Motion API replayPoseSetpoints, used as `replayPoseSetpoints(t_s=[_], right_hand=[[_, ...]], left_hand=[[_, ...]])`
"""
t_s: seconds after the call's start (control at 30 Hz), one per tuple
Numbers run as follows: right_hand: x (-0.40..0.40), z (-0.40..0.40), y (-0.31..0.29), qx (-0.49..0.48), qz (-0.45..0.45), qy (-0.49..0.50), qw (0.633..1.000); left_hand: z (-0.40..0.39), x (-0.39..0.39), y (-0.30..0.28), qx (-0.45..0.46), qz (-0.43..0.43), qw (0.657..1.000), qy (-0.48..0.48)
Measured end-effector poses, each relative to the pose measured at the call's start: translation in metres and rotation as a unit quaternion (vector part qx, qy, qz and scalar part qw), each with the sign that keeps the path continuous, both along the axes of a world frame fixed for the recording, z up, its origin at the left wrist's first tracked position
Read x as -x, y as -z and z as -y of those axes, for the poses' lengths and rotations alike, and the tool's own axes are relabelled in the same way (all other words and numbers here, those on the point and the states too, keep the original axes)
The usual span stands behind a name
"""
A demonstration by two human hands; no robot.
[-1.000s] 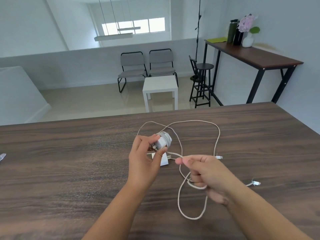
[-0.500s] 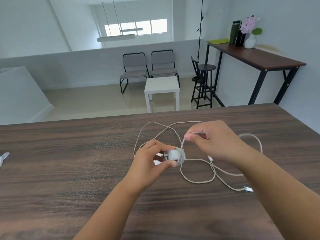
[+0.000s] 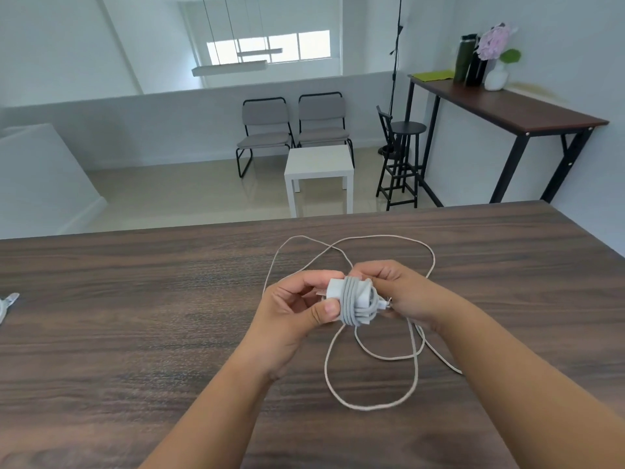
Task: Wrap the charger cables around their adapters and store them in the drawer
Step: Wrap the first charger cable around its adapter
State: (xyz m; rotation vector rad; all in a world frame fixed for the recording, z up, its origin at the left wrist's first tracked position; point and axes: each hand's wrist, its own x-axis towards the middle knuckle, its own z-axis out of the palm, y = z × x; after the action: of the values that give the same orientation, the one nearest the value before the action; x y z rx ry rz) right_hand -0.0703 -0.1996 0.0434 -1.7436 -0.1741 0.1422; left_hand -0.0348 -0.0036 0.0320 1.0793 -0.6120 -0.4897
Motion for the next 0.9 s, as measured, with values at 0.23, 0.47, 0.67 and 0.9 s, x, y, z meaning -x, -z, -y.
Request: replayPoseSetpoints(t_s=[0.23,0.47,0.67,0.9], right_hand=[[0.002,-0.007,0.008,-0.053,-0.005,0.057,0.997],[-0.004,0.001,0.016,-0.035,0.024,0.109,0.993],[-0.002,-0.002,0.019,0.025,0.071,0.130,0.989],[0.019,-0.041,0.032,0.199,0.118,0.194,0.953]], left_hand=[[0.014,0.000,-0.001,0.077,-0.104,0.991,-0.026],[0.024,0.007,0.003,0.085,-0.140,0.986,-0.022],[0.027,0.004,0.002,0.102,-0.147,0.983,-0.049],[0.035,-0.005,-0.004,0.051,-0.127,0.973,-0.184]])
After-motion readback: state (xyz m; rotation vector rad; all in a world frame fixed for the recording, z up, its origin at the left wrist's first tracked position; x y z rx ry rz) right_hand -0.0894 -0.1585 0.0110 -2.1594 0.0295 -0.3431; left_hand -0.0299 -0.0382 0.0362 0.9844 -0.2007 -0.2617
